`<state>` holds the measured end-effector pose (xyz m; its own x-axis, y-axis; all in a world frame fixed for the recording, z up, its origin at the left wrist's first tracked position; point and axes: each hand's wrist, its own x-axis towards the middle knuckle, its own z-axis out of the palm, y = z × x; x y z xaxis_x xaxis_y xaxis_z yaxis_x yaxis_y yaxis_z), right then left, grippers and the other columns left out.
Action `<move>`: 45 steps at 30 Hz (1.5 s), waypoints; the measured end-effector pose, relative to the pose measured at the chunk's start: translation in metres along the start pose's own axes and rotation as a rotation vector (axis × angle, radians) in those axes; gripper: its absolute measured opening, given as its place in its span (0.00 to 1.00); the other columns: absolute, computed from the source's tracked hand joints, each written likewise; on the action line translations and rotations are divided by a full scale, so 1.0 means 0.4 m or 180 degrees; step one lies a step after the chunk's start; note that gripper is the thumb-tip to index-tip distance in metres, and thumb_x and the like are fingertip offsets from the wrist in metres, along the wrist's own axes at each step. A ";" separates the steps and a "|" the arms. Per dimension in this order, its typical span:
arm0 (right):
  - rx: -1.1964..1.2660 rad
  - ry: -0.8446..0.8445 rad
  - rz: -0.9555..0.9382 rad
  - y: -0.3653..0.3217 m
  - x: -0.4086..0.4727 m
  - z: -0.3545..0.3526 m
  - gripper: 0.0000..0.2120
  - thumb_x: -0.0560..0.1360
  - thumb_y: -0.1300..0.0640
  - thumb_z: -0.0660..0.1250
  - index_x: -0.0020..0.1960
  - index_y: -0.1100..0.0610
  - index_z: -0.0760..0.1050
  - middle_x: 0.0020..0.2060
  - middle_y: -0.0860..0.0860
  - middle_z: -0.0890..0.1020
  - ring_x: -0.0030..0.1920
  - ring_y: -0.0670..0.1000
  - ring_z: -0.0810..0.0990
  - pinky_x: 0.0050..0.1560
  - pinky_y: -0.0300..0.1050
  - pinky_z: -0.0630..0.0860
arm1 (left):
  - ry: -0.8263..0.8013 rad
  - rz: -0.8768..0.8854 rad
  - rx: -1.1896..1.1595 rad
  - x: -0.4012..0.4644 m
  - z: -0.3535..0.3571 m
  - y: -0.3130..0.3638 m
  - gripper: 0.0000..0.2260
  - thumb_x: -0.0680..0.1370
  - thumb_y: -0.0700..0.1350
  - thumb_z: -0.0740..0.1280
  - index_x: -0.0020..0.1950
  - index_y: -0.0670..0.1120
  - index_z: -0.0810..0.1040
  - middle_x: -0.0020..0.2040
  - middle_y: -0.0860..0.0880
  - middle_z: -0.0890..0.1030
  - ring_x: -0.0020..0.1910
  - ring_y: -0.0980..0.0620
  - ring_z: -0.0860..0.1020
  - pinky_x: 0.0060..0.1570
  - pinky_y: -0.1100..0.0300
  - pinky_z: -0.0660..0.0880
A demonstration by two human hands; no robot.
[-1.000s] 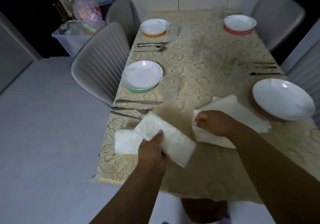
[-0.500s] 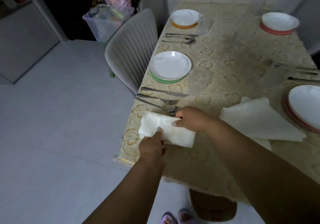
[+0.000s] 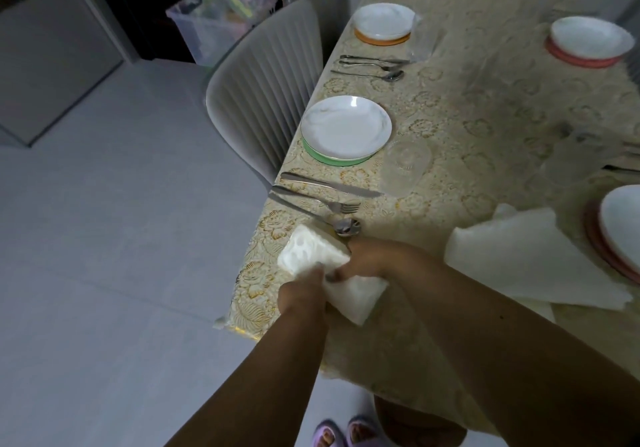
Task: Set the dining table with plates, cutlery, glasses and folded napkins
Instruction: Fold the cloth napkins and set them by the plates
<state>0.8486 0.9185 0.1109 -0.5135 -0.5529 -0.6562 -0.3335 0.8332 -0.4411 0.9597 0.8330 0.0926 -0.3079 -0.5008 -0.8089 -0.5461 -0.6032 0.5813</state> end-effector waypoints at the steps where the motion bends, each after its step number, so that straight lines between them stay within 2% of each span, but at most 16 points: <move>1: 0.0215 0.0022 -0.0034 0.006 -0.001 0.004 0.35 0.65 0.34 0.72 0.64 0.55 0.73 0.56 0.52 0.80 0.53 0.52 0.79 0.57 0.47 0.76 | -0.0019 0.0012 -0.0055 -0.007 0.002 0.002 0.21 0.70 0.49 0.75 0.55 0.36 0.77 0.48 0.40 0.82 0.47 0.40 0.81 0.50 0.46 0.80; 5: 0.1411 0.0055 -0.0086 0.019 -0.036 0.009 0.29 0.70 0.44 0.73 0.65 0.54 0.72 0.58 0.52 0.80 0.55 0.51 0.79 0.55 0.44 0.75 | -0.0761 -0.0111 -0.0458 -0.062 -0.007 0.026 0.09 0.76 0.45 0.70 0.49 0.40 0.78 0.41 0.41 0.84 0.41 0.42 0.81 0.41 0.51 0.79; 9: 0.2325 0.0046 -0.0224 -0.002 -0.081 0.025 0.21 0.73 0.49 0.71 0.63 0.55 0.74 0.54 0.53 0.82 0.53 0.52 0.82 0.56 0.47 0.78 | -0.1324 -0.0112 -0.0557 -0.090 -0.033 0.058 0.18 0.76 0.51 0.68 0.58 0.39 0.77 0.51 0.35 0.83 0.49 0.38 0.81 0.52 0.47 0.78; 11: 0.2473 0.0055 -0.0267 -0.020 -0.090 0.022 0.22 0.74 0.49 0.70 0.64 0.56 0.74 0.54 0.53 0.82 0.53 0.52 0.81 0.57 0.48 0.77 | -0.1378 0.0077 -0.0494 -0.087 -0.049 0.078 0.20 0.75 0.51 0.69 0.60 0.38 0.77 0.53 0.35 0.82 0.50 0.37 0.81 0.51 0.46 0.79; 14: 0.2418 0.0189 -0.0284 -0.056 -0.090 -0.008 0.25 0.72 0.47 0.72 0.65 0.56 0.71 0.55 0.50 0.81 0.53 0.50 0.81 0.56 0.48 0.77 | -0.1501 0.0525 -0.0417 -0.073 -0.089 0.109 0.20 0.72 0.49 0.70 0.59 0.39 0.77 0.52 0.37 0.83 0.48 0.40 0.83 0.48 0.47 0.80; 15: 0.2315 0.0419 -0.0326 -0.070 -0.088 -0.018 0.27 0.71 0.47 0.73 0.64 0.55 0.69 0.54 0.49 0.80 0.52 0.48 0.80 0.54 0.45 0.77 | -0.1540 0.0612 -0.0383 -0.067 -0.105 0.122 0.18 0.73 0.49 0.69 0.58 0.40 0.78 0.51 0.38 0.83 0.48 0.40 0.83 0.50 0.46 0.80; 18: 0.1533 0.1683 -0.0740 -0.137 -0.082 -0.046 0.30 0.67 0.47 0.76 0.64 0.51 0.67 0.50 0.46 0.72 0.48 0.45 0.74 0.47 0.40 0.72 | -0.1531 0.0887 -0.0188 -0.049 -0.157 0.165 0.15 0.76 0.47 0.69 0.60 0.41 0.78 0.52 0.39 0.83 0.51 0.40 0.82 0.54 0.43 0.78; 20: 0.1040 0.2000 -0.1198 -0.201 -0.078 -0.064 0.34 0.66 0.49 0.76 0.67 0.48 0.66 0.55 0.46 0.69 0.53 0.46 0.72 0.53 0.39 0.71 | -0.1558 0.1092 0.0115 -0.034 -0.200 0.198 0.17 0.75 0.49 0.71 0.60 0.42 0.78 0.52 0.41 0.84 0.51 0.40 0.82 0.53 0.44 0.79; 22: 0.0275 0.1945 -0.1526 -0.273 -0.068 -0.088 0.36 0.66 0.51 0.76 0.70 0.48 0.65 0.62 0.46 0.67 0.61 0.46 0.67 0.60 0.35 0.63 | -0.1665 0.1278 0.0471 -0.016 -0.251 0.238 0.18 0.73 0.52 0.73 0.59 0.44 0.79 0.51 0.42 0.84 0.51 0.41 0.82 0.53 0.45 0.79; 24: -0.0305 0.1853 -0.1556 -0.351 -0.040 -0.102 0.34 0.66 0.50 0.76 0.69 0.49 0.67 0.62 0.46 0.69 0.62 0.47 0.67 0.59 0.35 0.61 | -0.1808 0.1348 0.0714 0.013 -0.314 0.283 0.20 0.71 0.54 0.73 0.58 0.45 0.80 0.52 0.42 0.84 0.52 0.40 0.82 0.55 0.42 0.78; 26: -0.0292 0.1843 -0.1297 -0.422 -0.005 -0.103 0.31 0.64 0.49 0.77 0.65 0.50 0.71 0.55 0.46 0.71 0.58 0.47 0.70 0.53 0.37 0.64 | -0.1931 0.1330 0.0859 0.040 -0.378 0.337 0.21 0.70 0.55 0.74 0.58 0.44 0.80 0.52 0.41 0.83 0.53 0.39 0.82 0.56 0.39 0.76; 29: -0.0295 0.2037 -0.0962 -0.524 0.047 -0.087 0.27 0.63 0.45 0.77 0.59 0.50 0.74 0.48 0.46 0.69 0.54 0.48 0.70 0.48 0.38 0.62 | -0.2021 0.1236 0.0962 0.080 -0.467 0.423 0.21 0.69 0.53 0.75 0.56 0.42 0.81 0.51 0.41 0.84 0.51 0.39 0.82 0.55 0.39 0.77; 33: -0.0491 0.2255 -0.0816 -0.640 0.106 -0.063 0.24 0.64 0.46 0.76 0.57 0.49 0.74 0.48 0.44 0.68 0.51 0.44 0.64 0.47 0.38 0.60 | -0.2084 0.1258 0.1243 0.142 -0.560 0.528 0.14 0.73 0.49 0.73 0.54 0.43 0.81 0.47 0.43 0.85 0.46 0.44 0.84 0.45 0.49 0.81; 35: -0.0415 0.2158 -0.0792 -0.679 0.136 -0.061 0.22 0.65 0.47 0.76 0.56 0.50 0.74 0.48 0.45 0.70 0.50 0.44 0.66 0.45 0.38 0.61 | -0.2105 0.1244 0.1341 0.178 -0.588 0.568 0.10 0.74 0.46 0.72 0.53 0.44 0.81 0.45 0.44 0.85 0.43 0.46 0.84 0.41 0.53 0.79; 40: -0.0244 0.1665 -0.0374 -0.737 0.192 -0.104 0.26 0.66 0.43 0.75 0.57 0.54 0.74 0.46 0.48 0.75 0.48 0.48 0.75 0.44 0.40 0.70 | -0.2208 0.1237 0.1607 0.251 -0.598 0.661 0.09 0.76 0.45 0.70 0.54 0.46 0.80 0.47 0.44 0.84 0.45 0.46 0.82 0.39 0.56 0.78; 45: 0.0224 0.1601 -0.0096 -0.740 0.249 -0.192 0.29 0.67 0.43 0.75 0.62 0.57 0.72 0.53 0.51 0.77 0.48 0.48 0.74 0.47 0.40 0.71 | -0.2375 0.1314 0.1718 0.306 -0.539 0.786 0.09 0.75 0.44 0.70 0.55 0.46 0.80 0.47 0.44 0.84 0.44 0.46 0.83 0.38 0.56 0.78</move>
<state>0.8354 0.6174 0.2231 -0.8273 -0.4903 -0.2741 -0.3091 0.8048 -0.5068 0.9183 0.4481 0.1954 -0.8605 0.0209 -0.5091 -0.5094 -0.0162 0.8604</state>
